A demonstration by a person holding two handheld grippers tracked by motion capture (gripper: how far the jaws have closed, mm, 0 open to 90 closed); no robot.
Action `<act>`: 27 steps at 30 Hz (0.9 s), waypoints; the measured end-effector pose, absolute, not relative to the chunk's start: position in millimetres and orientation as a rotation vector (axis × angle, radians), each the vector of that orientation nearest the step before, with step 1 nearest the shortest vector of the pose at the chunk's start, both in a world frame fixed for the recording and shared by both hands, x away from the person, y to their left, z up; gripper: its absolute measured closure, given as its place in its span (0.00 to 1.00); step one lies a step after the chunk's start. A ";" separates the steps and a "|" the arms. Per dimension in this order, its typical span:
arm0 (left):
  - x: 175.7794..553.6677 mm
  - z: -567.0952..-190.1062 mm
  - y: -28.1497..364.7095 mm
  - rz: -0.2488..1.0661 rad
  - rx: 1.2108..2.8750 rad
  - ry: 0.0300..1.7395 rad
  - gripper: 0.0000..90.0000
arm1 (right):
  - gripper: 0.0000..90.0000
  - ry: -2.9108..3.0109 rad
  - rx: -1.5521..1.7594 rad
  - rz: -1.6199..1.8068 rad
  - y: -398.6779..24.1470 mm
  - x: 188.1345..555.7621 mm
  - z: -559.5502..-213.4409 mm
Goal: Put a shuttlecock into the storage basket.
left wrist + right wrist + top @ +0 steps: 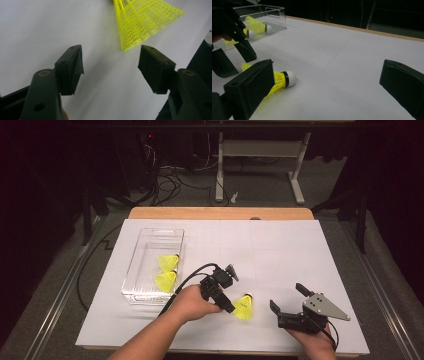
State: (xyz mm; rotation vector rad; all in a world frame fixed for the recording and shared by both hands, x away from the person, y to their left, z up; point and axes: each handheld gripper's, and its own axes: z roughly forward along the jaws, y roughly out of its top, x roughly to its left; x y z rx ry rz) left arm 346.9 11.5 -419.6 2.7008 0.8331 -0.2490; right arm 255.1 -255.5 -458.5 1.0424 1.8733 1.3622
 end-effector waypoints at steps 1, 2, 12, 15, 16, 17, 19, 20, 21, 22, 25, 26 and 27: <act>346.9 -420.1 10.3 -0.253 2.703 0.828 0.46 | 0.00 1.873 1.044 1.362 -255.6 255.2 -458.6; 346.6 -420.6 8.9 -0.254 2.699 0.827 0.47 | 0.00 1.873 1.045 1.362 -255.6 255.2 -458.7; 344.4 -423.5 -1.6 -0.277 2.687 0.794 0.67 | 0.00 1.871 1.044 1.364 -256.3 254.9 -458.3; 344.4 -423.5 -3.1 -0.267 2.682 0.800 0.72 | 0.00 1.871 1.041 1.364 -256.4 254.7 -458.2; 344.8 -423.8 -3.4 -0.277 2.677 0.806 0.72 | 0.00 1.871 1.041 1.364 -256.4 254.7 -458.2; 344.5 -424.0 -4.1 -0.270 2.678 0.807 0.73 | 0.00 1.872 1.042 1.364 -256.4 254.7 -458.3; 344.1 -424.5 -4.8 -0.270 2.676 0.806 0.76 | 0.00 1.871 1.042 1.364 -256.5 254.6 -458.3; 343.8 -424.6 -5.2 -0.262 2.680 0.808 0.77 | 0.00 1.871 1.042 1.364 -256.5 254.6 -458.2; 343.8 -424.6 -5.1 -0.260 2.675 0.809 0.79 | 0.00 1.871 1.043 1.364 -256.6 254.5 -458.2; 344.0 -424.9 -5.2 -0.267 2.674 0.811 0.81 | 0.00 1.871 1.043 1.364 -256.6 254.5 -458.2; 343.5 -425.4 -5.6 -0.264 2.684 0.808 0.84 | 0.00 1.869 1.043 1.365 -256.6 254.5 -458.3; 343.3 -425.7 -5.7 -0.259 2.686 0.809 0.85 | 0.00 1.869 1.043 1.364 -256.5 254.5 -458.3; 343.2 -425.9 -5.7 -0.259 2.687 0.809 0.86 | 0.00 1.869 1.043 1.365 -256.4 254.4 -458.3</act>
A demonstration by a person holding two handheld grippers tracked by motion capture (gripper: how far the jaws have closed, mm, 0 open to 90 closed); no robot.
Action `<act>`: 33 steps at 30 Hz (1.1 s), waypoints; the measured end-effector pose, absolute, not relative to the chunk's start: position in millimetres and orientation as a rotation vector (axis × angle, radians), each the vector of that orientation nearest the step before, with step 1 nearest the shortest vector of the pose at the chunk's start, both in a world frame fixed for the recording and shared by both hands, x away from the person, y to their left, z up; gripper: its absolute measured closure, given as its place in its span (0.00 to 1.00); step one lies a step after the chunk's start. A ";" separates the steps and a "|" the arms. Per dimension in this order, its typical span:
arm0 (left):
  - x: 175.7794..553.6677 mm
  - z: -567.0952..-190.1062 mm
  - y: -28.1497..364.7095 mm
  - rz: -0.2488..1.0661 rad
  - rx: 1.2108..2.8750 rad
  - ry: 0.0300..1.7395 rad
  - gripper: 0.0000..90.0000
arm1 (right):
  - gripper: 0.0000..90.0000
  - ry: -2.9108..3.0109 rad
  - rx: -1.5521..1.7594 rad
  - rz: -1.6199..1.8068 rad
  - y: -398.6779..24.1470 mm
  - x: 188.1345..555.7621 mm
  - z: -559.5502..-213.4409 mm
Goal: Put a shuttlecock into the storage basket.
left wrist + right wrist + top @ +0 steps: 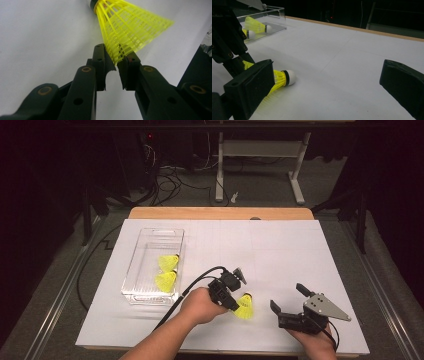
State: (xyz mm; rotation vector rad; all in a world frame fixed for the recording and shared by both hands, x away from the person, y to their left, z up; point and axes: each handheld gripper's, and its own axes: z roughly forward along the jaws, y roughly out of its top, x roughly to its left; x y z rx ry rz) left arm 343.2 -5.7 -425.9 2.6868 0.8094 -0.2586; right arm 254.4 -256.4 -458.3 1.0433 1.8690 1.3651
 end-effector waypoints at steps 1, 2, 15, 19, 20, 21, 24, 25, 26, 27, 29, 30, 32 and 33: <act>343.1 -426.1 -5.7 -0.259 2.687 0.809 0.87 | 0.00 1.869 1.043 1.365 -256.3 254.4 -458.4; 342.9 -426.2 -5.8 -0.259 2.685 0.810 0.89 | 0.00 1.873 1.042 1.364 -256.3 254.5 -458.4; 341.4 -424.6 -2.7 -0.253 2.669 0.797 0.99 | 0.00 1.866 1.042 1.365 -256.8 254.0 -457.9; 340.8 -422.6 -1.1 -0.257 2.664 0.794 0.99 | 0.00 1.868 1.042 1.364 -256.7 253.9 -458.1; 340.7 -422.0 -0.5 -0.259 2.661 0.787 0.99 | 0.00 1.868 1.042 1.365 -256.6 253.8 -458.0; 340.5 -421.4 0.0 -0.255 2.657 0.785 0.99 | 0.00 1.867 1.041 1.365 -256.6 253.9 -457.9; 339.7 -419.6 1.4 -0.258 2.662 0.776 0.99 | 0.00 1.868 1.042 1.365 -256.3 253.5 -457.9; 339.8 -418.9 2.3 -0.264 2.661 0.771 0.99 | 0.00 1.869 1.040 1.365 -256.4 253.5 -457.8; 339.4 -418.2 2.8 -0.263 2.657 0.773 0.99 | 0.00 1.869 1.041 1.364 -256.5 253.4 -457.6; 339.4 -417.3 3.6 -0.261 2.657 0.773 0.99 | 0.00 1.868 1.041 1.364 -256.6 253.3 -457.4; 339.8 -415.8 5.1 -0.269 2.660 0.768 0.99 | 0.00 1.866 1.044 1.364 -256.8 253.3 -457.2; 339.7 -415.2 5.8 -0.270 2.659 0.768 0.99 | 0.00 1.866 1.046 1.364 -257.1 253.1 -457.4; 340.2 -414.7 7.5 -0.274 2.660 0.762 0.99 | 0.00 1.865 1.047 1.364 -257.4 252.8 -457.6; 340.7 -414.3 8.6 -0.281 2.658 0.765 0.99 | 0.00 1.861 1.049 1.364 -257.9 252.5 -457.9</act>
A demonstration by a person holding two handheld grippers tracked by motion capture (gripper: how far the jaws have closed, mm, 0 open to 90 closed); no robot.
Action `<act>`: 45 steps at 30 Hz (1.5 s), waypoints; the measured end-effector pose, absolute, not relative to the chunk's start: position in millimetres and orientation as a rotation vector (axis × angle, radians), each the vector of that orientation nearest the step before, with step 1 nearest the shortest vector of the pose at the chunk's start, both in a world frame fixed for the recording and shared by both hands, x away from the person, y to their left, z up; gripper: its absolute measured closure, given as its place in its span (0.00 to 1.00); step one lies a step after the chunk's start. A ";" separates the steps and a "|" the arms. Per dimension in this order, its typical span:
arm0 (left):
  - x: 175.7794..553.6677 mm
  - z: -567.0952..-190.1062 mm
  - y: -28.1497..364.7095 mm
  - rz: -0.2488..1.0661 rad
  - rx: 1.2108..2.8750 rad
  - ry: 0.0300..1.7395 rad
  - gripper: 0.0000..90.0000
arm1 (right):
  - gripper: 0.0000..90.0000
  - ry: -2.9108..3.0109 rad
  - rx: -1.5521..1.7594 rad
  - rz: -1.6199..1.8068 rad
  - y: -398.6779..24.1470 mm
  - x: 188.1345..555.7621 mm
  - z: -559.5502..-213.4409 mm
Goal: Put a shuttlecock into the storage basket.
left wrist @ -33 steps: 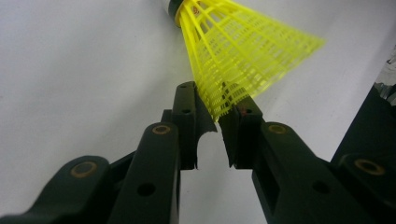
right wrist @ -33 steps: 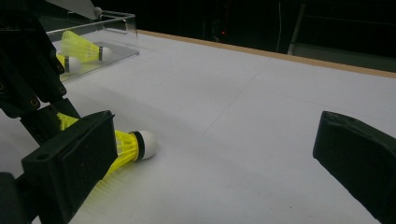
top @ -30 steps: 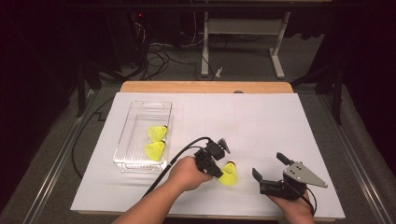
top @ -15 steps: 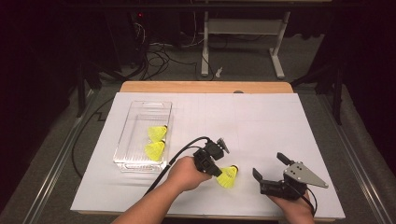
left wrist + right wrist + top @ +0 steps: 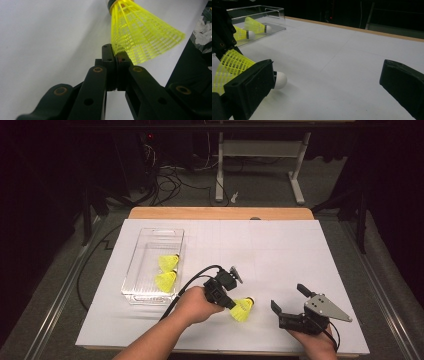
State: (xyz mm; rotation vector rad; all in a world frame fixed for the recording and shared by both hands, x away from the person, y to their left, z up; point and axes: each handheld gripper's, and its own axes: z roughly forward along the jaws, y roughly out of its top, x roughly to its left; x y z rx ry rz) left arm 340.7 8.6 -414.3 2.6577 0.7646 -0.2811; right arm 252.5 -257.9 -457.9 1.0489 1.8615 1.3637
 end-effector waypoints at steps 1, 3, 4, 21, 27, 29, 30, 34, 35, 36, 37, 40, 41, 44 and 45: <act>341.4 -413.9 9.9 -0.287 2.654 0.764 0.98 | 0.00 1.861 1.053 1.364 -258.6 252.1 -458.1; 342.6 -413.1 12.6 -0.299 2.648 0.766 0.98 | 0.00 1.857 1.064 1.363 -259.4 251.3 -458.6; 343.2 -412.7 13.9 -0.303 2.648 0.762 0.98 | 0.00 1.854 1.061 1.363 -260.0 251.2 -458.2; 338.5 -409.6 31.5 -0.304 2.641 0.769 0.98 | 0.00 1.862 1.055 1.362 -258.2 250.9 -458.0; 336.6 -407.1 38.5 -0.301 2.635 0.775 0.98 | 0.00 1.864 1.046 1.355 -257.6 251.4 -457.5; 336.3 -407.1 41.6 -0.300 2.643 0.781 0.98 | 0.00 1.863 1.047 1.357 -257.2 250.7 -457.5; 336.4 -406.7 43.5 -0.295 2.645 0.787 0.98 | 0.00 1.864 1.046 1.357 -257.0 250.1 -457.3; 338.2 -404.8 50.7 -0.291 2.633 0.811 0.97 | 0.00 1.865 1.041 1.357 -257.1 249.4 -457.2; 338.5 -404.4 52.1 -0.291 2.636 0.811 0.97 | 0.00 1.865 1.044 1.358 -257.3 249.4 -457.3; 338.5 -404.4 53.2 -0.290 2.632 0.814 0.97 | 0.00 1.864 1.043 1.357 -257.6 249.7 -457.3; 338.6 -404.6 54.5 -0.289 2.633 0.815 0.97 | 0.00 1.864 1.046 1.358 -257.6 249.7 -457.4; 338.7 -406.5 57.3 -0.289 2.639 0.824 0.97 | 0.00 1.866 1.044 1.357 -257.6 249.8 -457.7; 338.9 -406.6 58.4 -0.290 2.639 0.827 0.97 | 0.00 1.866 1.043 1.357 -257.5 249.7 -457.6; 338.6 -407.6 61.5 -0.297 2.647 0.831 0.97 | 0.00 1.866 1.045 1.357 -257.9 249.4 -457.7; 338.7 -408.0 63.4 -0.299 2.650 0.832 0.97 | 0.00 1.867 1.047 1.357 -258.1 249.3 -457.7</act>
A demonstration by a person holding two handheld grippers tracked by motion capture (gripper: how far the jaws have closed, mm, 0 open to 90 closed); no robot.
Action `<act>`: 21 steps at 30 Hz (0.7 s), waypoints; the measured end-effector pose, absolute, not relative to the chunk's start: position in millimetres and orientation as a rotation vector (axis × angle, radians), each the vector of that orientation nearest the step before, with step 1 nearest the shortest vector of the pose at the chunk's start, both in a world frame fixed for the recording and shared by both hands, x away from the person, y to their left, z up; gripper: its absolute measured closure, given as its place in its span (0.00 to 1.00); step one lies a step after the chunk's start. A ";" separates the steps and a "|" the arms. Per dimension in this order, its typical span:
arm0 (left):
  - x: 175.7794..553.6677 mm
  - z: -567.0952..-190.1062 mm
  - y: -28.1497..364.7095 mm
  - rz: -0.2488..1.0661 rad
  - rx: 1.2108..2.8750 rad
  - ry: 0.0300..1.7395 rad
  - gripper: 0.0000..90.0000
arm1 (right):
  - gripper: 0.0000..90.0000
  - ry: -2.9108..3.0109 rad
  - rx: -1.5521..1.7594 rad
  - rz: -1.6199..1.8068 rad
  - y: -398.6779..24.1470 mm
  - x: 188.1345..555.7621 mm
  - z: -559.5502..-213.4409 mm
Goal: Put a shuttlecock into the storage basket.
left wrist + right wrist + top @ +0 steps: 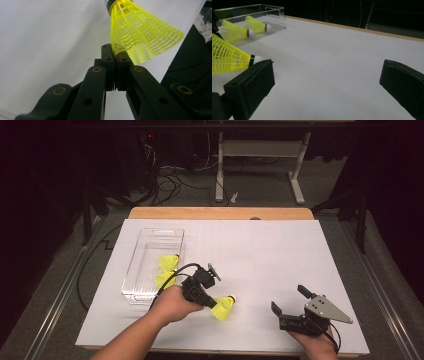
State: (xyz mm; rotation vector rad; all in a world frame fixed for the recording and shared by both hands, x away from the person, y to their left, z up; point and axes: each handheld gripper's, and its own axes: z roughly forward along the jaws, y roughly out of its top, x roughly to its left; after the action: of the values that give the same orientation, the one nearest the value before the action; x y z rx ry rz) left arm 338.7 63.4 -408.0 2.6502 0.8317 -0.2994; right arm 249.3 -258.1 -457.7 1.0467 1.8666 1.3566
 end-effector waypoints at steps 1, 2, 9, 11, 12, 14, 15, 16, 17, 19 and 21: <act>338.6 -408.1 64.4 -0.298 2.648 0.837 0.97 | 0.00 1.868 1.046 1.356 -258.3 249.2 -457.8; 338.8 -408.0 66.1 -0.299 2.646 0.842 0.97 | 0.00 1.867 1.047 1.356 -258.3 249.1 -457.8; 339.7 -408.2 75.0 -0.297 2.647 0.859 0.97 | 0.00 1.872 1.042 1.355 -257.1 249.2 -458.1; 339.6 -408.6 77.6 -0.300 2.646 0.863 0.97 | 0.00 1.871 1.038 1.355 -256.7 248.9 -457.8; 339.5 -409.0 79.3 -0.305 2.643 0.867 0.97 | 0.00 1.871 1.040 1.356 -256.6 248.8 -457.8; 339.5 -409.6 81.9 -0.300 2.642 0.874 0.97 | 0.00 1.872 1.040 1.356 -256.6 248.7 -457.9; 339.7 -410.0 83.5 -0.303 2.640 0.878 0.97 | 0.00 1.873 1.040 1.355 -256.7 248.7 -457.9; 339.6 -410.0 84.9 -0.299 2.641 0.884 0.97 | 0.00 1.872 1.040 1.355 -256.8 248.7 -457.9; 339.6 -410.1 86.5 -0.298 2.639 0.887 0.97 | 0.00 1.872 1.040 1.356 -256.9 248.6 -457.9; 339.6 -410.2 89.5 -0.296 2.632 0.897 0.97 | 0.00 1.872 1.039 1.357 -256.9 248.5 -457.8; 340.1 -410.0 92.5 -0.295 2.629 0.904 0.97 | 0.00 1.872 1.039 1.357 -256.8 248.6 -457.9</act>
State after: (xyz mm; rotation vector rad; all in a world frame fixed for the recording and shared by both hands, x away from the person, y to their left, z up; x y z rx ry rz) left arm 340.1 92.5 -410.0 2.6295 0.9042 -0.2945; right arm 248.6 -256.8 -457.9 1.0392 1.8721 1.3571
